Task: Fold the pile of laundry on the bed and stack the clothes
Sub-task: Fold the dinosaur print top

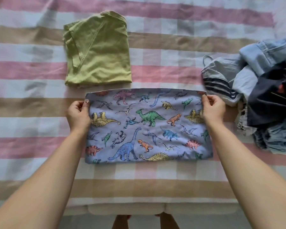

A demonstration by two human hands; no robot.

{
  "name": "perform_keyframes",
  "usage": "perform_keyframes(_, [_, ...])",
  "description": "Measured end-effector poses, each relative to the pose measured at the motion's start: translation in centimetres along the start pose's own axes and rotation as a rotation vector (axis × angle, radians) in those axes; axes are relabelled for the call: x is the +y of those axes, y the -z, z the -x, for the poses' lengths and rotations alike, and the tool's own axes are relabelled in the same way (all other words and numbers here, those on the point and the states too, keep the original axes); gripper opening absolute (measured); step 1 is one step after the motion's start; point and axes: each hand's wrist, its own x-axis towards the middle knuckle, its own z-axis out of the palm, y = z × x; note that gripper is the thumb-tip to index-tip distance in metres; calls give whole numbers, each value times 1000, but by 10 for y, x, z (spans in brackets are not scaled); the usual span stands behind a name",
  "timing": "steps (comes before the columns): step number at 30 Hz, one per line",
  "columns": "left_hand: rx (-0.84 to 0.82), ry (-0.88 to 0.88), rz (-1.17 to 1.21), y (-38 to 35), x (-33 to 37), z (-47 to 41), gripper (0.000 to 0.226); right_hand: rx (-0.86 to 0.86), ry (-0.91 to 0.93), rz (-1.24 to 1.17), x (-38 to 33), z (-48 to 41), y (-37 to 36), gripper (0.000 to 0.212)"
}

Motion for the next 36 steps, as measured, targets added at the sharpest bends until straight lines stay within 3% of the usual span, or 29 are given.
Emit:
perform_keyframes(7, [-92,232,-51,46,-28,61,25,-53,-150,88,26,78,42,26])
perform_keyframes(11, [28,326,-39,55,-38,122,11,-31,-261,119,46,137,55,28])
perform_keyframes(16, [234,450,188,36,-29,137,15,75,-605,-280,45,145,44,21])
perform_keyframes(19, [273,503,348,38,-29,132,25,94,-655,-384,45,140,45,18])
perform_keyframes(23, [295,466,348,54,-42,143,25,138,-637,-405,59,163,54,17])
perform_keyframes(29, [270,436,164,62,-57,167,24,149,-640,-343,83,201,52,21])
perform_keyframes(31, [233,366,49,62,-52,168,16,112,-597,-284,83,202,52,30])
perform_keyframes(34, [226,154,-188,57,-37,172,33,60,-491,-171,78,208,55,36])
perform_keyframes(36, [175,56,-171,45,-16,177,30,64,-437,-176,77,211,58,33])
